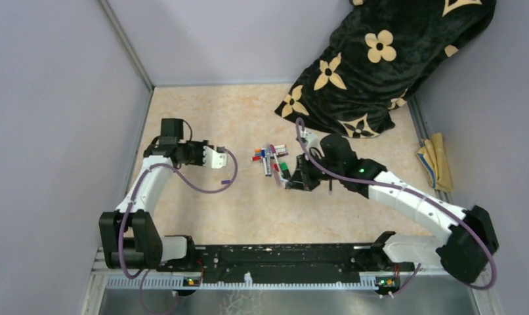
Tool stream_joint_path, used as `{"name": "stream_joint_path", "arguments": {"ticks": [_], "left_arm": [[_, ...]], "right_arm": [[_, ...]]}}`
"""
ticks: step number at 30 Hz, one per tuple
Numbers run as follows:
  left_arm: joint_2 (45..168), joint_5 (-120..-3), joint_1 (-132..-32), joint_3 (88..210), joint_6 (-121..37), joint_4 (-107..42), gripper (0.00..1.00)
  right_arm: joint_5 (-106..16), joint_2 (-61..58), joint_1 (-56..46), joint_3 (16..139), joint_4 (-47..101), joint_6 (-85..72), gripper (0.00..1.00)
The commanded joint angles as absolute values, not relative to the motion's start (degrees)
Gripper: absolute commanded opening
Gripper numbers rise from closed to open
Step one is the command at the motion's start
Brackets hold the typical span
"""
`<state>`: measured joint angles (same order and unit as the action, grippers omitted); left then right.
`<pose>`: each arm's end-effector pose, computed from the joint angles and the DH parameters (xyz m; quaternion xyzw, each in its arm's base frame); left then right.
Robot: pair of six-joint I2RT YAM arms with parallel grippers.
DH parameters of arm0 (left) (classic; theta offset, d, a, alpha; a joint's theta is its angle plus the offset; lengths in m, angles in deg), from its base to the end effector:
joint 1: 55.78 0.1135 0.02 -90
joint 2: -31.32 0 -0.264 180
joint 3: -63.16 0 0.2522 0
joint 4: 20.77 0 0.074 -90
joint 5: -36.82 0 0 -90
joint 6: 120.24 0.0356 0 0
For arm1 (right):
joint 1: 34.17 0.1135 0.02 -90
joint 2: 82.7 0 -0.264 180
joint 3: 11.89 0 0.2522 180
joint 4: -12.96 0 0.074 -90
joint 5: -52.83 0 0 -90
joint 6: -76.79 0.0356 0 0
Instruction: Open the pen caps
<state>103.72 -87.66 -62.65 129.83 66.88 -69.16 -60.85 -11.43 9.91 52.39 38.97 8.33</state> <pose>0.2475 -0.0501 0.2562 0.7722 0.4875 0.0095 0.4074 0.1876 0.2015 0.2748 -0.2641 0.8244 0.4046 0.2948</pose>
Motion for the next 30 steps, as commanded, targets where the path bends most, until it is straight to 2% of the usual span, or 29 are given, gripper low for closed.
{"name": "stream_joint_path", "arguments": {"ticks": [1,8,11,14,16,23,26,30], "left_arm": [[103.5,-61.5,-58.3,129.1,65.9,-72.4,0.0],[101.4,-70.6,-74.8,134.7,50.3,-80.9,0.0],[101.0,-73.7,-77.4,136.1,47.2,-81.4,0.0],[102.0,-70.6,-77.4,135.5,44.3,-79.9,0.0],[103.7,-69.3,-76.5,134.8,43.1,-79.8,0.0],[108.9,-72.8,-70.9,130.7,36.0,-70.5,0.0],[112.9,-74.0,-67.8,130.3,32.9,-66.7,0.0],[118.4,-73.9,-64.8,130.8,30.6,-64.8,0.06]], "right_arm": [[-64.9,-17.4,7.8,52.2,54.4,7.3,0.0],[-66.4,-11.1,9.2,57.3,46.7,9.6,0.0],[-65.0,-9.6,9.5,58.7,45.9,9.5,0.0],[-58.3,-11.4,7.6,57.0,45.1,9.7,0.0],[-49.6,-13.7,6.4,54.7,44.2,10.3,0.0],[-23.9,-16.1,6.3,46.1,38.1,14.7,0.0],[-19.3,-13.8,6.4,44.3,35.2,16.3,0.0],[-15.4,-8.9,6.6,44.4,31.7,16.6,0.0]]}}
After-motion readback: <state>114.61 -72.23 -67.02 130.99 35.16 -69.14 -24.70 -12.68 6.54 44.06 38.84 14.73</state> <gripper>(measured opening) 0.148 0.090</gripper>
